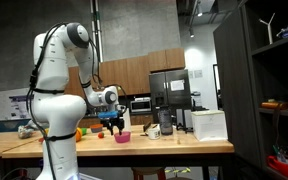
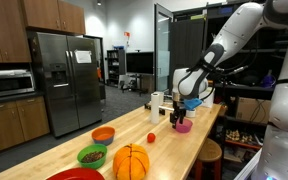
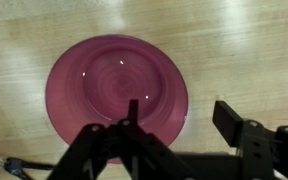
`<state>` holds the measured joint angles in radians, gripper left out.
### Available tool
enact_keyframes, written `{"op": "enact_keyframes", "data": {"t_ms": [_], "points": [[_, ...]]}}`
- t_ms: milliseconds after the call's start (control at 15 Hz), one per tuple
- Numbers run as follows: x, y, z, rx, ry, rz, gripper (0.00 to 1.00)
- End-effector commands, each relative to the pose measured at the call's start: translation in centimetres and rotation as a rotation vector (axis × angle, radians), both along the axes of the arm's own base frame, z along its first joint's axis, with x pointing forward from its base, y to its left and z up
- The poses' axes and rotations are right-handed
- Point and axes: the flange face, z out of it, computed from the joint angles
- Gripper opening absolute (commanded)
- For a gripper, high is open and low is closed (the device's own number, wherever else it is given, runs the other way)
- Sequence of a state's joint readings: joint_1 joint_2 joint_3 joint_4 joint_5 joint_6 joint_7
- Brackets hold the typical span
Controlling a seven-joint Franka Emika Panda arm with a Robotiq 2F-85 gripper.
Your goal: Put the purple bowl in the orange bowl
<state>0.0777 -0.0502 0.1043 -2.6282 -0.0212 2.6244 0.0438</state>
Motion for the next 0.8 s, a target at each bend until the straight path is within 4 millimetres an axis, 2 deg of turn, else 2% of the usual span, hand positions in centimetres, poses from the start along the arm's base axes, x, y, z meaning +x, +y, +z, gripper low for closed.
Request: {"op": "enact_keyframes", "data": {"t_ms": [0, 400, 733], "points": [[0.2, -0.1, -0.4, -0.002, 0.000, 0.004, 0.45], [-0.2, 0.1, 0.2, -0.007, -0.001, 0.007, 0.01], [-0.5, 1.5, 1.2, 0.002, -0.016, 0.035, 0.01]]}}
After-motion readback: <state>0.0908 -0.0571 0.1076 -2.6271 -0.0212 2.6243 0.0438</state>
